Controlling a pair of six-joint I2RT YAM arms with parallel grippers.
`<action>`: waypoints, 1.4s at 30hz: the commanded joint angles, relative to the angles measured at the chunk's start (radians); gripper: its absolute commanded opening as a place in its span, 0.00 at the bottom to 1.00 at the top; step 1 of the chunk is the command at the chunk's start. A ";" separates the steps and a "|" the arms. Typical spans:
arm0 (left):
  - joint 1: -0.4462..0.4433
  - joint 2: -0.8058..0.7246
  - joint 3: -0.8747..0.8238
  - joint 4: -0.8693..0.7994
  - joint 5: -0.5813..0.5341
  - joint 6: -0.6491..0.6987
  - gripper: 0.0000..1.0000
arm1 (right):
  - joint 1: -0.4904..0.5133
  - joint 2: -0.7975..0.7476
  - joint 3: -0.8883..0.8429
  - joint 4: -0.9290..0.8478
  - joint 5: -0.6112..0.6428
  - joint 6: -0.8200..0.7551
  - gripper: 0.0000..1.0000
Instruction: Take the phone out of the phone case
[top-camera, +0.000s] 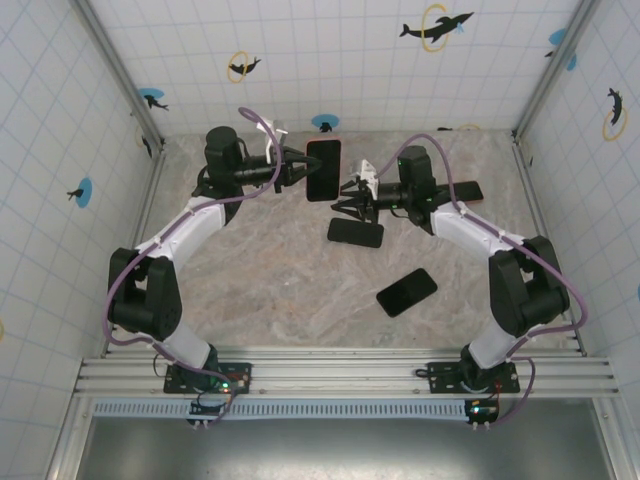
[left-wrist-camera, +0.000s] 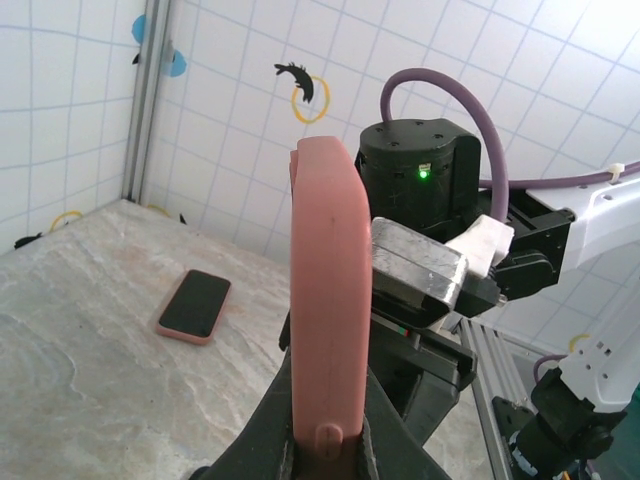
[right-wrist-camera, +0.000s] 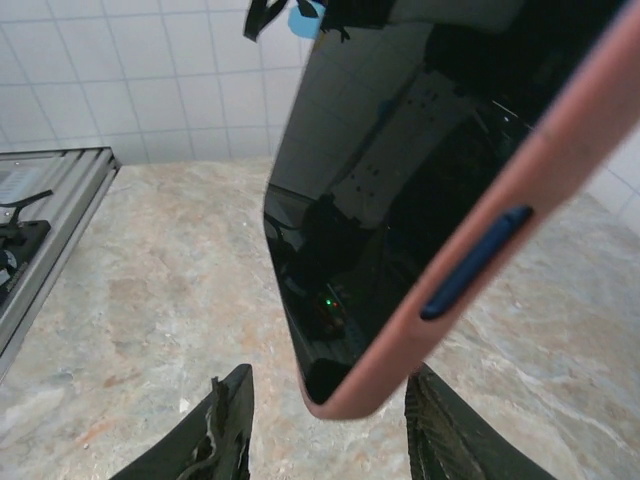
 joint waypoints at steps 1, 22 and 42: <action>0.001 -0.009 0.045 0.063 0.015 0.026 0.00 | 0.003 -0.010 0.019 0.033 -0.047 0.022 0.39; -0.014 0.004 0.041 0.092 0.055 -0.055 0.00 | 0.013 0.022 0.079 -0.033 -0.042 -0.019 0.17; -0.043 -0.017 -0.028 0.183 0.088 -0.235 0.00 | 0.026 -0.018 0.038 0.209 0.158 -0.001 0.10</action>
